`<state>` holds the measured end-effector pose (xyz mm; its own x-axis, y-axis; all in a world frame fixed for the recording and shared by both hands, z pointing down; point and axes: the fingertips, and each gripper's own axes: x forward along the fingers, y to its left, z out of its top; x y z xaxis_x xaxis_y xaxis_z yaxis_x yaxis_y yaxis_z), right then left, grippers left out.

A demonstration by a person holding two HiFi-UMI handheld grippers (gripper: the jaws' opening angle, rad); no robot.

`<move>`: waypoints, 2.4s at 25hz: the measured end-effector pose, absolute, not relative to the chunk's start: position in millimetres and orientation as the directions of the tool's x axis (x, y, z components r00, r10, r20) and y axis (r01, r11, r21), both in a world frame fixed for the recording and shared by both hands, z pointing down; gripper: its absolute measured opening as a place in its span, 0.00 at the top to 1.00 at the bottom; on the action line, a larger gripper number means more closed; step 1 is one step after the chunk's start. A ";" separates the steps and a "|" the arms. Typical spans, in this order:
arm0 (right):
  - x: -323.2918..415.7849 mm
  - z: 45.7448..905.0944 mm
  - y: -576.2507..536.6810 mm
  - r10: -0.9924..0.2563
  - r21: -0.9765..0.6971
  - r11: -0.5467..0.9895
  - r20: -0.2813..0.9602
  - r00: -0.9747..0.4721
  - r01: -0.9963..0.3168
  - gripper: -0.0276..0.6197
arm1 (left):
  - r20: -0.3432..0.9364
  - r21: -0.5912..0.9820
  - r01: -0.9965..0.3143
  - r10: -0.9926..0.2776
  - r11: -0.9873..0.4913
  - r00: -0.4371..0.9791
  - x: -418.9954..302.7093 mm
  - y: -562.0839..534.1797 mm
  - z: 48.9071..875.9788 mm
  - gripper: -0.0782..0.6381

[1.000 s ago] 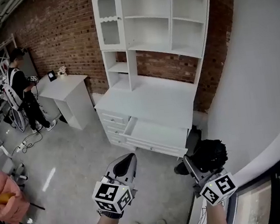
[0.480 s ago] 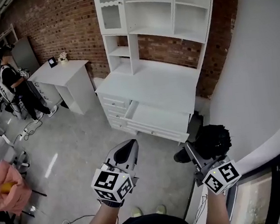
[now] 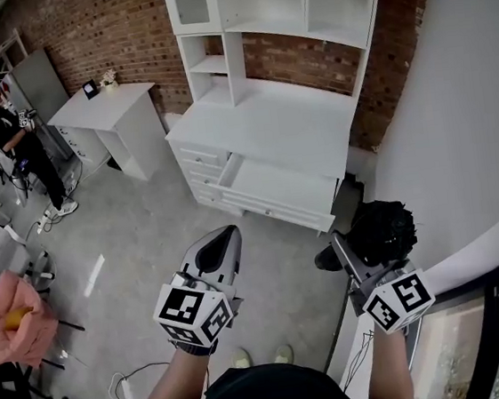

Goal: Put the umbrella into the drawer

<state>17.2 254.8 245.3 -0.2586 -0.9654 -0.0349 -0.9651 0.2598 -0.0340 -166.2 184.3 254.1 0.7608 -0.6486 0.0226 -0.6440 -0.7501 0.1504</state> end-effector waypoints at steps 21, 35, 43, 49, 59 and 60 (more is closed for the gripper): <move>63.5 262.3 255.5 -0.963 -0.064 0.270 -0.030 -0.268 -0.961 0.61 | 0.060 0.134 -0.641 -0.639 -0.756 0.767 -108.3 192.2 267.2 0.88; 85.6 283.5 188.2 -0.974 -0.054 0.222 0.032 -0.224 -0.974 0.61 | 0.063 0.152 -0.592 -0.590 -0.792 0.805 -70.5 114.4 288.9 0.88; 101.7 297.2 110.8 -0.980 -0.065 0.179 0.077 -0.184 -0.982 0.61 | 0.075 0.152 -0.542 -0.537 -0.826 0.840 -42.3 35.2 303.3 0.88; 106.2 308.7 50.1 -0.983 -0.073 0.146 0.106 -0.153 -0.987 0.61 | 0.063 0.172 -0.485 -0.482 -0.857 0.874 -29.3 -21.1 319.7 0.88; 120.1 319.9 -7.2 -0.982 -0.074 0.122 0.136 -0.131 -0.990 0.61 | 0.070 0.200 -0.453 -0.449 -0.869 0.891 -9.3 -76.5 335.8 0.88; 121.5 322.9 -13.0 -0.980 -0.074 0.127 0.142 -0.137 -0.989 0.61 | 0.075 0.204 -0.456 -0.451 -0.866 0.889 -7.0 -81.8 339.6 0.88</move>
